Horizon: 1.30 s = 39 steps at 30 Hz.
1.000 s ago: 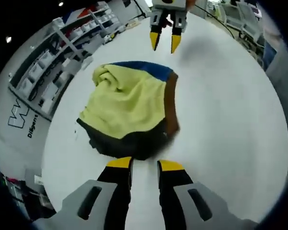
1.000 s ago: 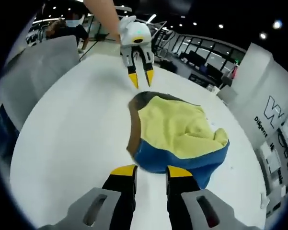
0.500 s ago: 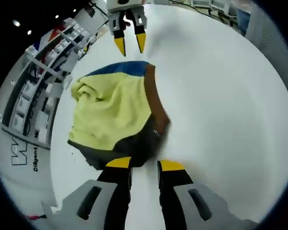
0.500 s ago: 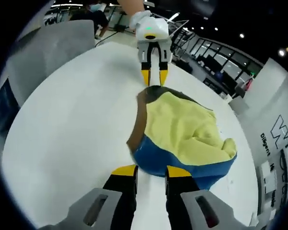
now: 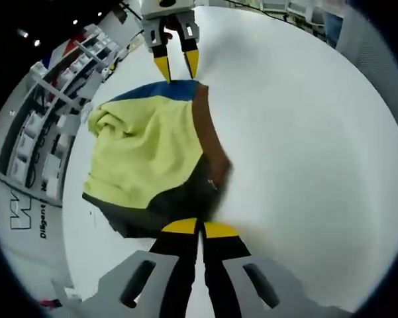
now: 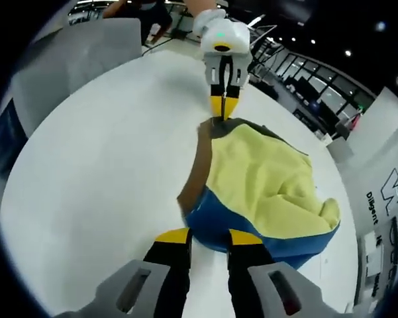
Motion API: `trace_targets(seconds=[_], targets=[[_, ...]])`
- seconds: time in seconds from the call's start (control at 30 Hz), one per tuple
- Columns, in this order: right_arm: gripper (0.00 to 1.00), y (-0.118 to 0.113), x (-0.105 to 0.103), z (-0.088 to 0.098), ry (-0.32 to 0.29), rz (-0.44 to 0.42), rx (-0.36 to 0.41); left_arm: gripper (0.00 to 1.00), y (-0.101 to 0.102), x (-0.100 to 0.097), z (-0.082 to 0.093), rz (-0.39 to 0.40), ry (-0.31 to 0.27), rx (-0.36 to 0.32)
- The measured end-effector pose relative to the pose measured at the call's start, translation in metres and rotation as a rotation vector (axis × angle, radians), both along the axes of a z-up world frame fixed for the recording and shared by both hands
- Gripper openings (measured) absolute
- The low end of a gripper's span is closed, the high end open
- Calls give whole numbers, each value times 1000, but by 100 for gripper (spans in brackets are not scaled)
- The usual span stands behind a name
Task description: Fold the garment on the visible template until the final outline fits inside the template.
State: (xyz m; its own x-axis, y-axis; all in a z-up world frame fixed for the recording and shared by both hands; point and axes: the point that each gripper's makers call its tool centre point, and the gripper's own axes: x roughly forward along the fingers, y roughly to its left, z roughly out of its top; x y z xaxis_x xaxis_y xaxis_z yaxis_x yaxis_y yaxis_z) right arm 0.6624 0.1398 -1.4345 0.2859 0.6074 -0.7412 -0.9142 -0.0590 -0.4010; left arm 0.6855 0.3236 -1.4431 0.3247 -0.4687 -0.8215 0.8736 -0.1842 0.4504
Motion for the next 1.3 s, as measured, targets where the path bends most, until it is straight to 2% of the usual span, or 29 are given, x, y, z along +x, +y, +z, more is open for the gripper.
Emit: trace_targets(seconds=[0.17, 0.27, 0.43, 0.53, 0.57, 0.6, 0.7, 0.9, 1.1, 1.13, 1.23, 1.3], targets=[[10, -3, 1, -5, 6, -11, -12, 0, 0, 2, 0, 33, 13, -7], [2, -7, 3, -8, 6, -22, -19, 0, 0, 3, 5, 63, 16, -30], [3, -12, 1, -8, 3, -31, -20, 0, 4, 4, 12, 82, 11, -46], [8, -11, 2, -6, -20, -10, -25, 0, 6, 5, 14, 93, 11, -49], [12, -9, 4, -2, -82, 38, -55, 0, 7, 5, 14, 98, 10, -49], [15, -8, 5, -1, -103, 56, -66, 0, 8, 5, 15, 100, 9, -50], [13, 1, -6, -6, -47, 105, -69, 0, 7, 6, 16, 108, 10, -55], [0, 7, 5, -11, -9, 76, -57, 0, 6, 4, 16, 111, 11, -57], [0, 6, 5, -12, 22, 79, -64, 0, 9, 3, 18, 123, 15, -62], [0, 4, 5, -11, 15, 85, -75, 0, 9, 3, 18, 123, 16, -62], [0, 4, 6, 2, 42, 39, -22, 0, 10, 2, 22, 130, 19, -68], [0, 2, 1, 7, 86, 15, 2, 0, 10, 0, 26, 133, 25, -75]])
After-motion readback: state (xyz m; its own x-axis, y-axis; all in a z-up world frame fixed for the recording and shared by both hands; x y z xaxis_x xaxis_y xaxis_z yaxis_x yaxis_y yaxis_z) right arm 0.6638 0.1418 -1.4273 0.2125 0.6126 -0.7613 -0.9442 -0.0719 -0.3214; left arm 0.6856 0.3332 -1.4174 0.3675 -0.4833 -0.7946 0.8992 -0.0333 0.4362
